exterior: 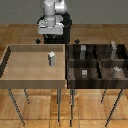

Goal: Place the milk carton into the appropriate compartment.

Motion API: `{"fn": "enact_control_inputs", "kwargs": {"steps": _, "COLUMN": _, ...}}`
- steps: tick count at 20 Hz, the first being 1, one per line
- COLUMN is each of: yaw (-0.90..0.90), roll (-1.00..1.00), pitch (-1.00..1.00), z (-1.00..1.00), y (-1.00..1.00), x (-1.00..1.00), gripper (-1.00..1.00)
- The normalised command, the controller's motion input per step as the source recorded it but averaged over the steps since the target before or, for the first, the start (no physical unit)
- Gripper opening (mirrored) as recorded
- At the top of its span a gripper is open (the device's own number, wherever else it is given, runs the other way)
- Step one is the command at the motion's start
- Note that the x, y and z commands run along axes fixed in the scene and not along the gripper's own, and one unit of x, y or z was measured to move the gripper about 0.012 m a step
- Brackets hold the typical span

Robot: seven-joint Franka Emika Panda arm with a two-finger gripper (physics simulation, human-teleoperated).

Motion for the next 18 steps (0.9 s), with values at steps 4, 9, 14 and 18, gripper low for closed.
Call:
{"fn": "enact_control_inputs", "kwargs": {"steps": 4, "yaw": 0.00, "roll": 0.00, "pitch": 0.00, "z": 0.00, "y": 0.00, "x": 0.00, "gripper": 1.00}}
{"fn": "enact_control_inputs", "kwargs": {"steps": 9, "yaw": 0.00, "roll": 0.00, "pitch": 0.00, "z": 0.00, "y": -0.40, "x": 0.00, "gripper": 1.00}}
{"fn": "enact_control_inputs", "kwargs": {"steps": 14, "yaw": 0.00, "roll": 0.00, "pitch": 0.00, "z": -0.20, "y": -0.40, "x": 0.00, "gripper": 1.00}}
{"fn": "enact_control_inputs", "kwargs": {"steps": 18, "yaw": 0.00, "roll": 0.00, "pitch": 0.00, "z": -0.50, "y": 0.00, "x": 0.00, "gripper": 1.00}}
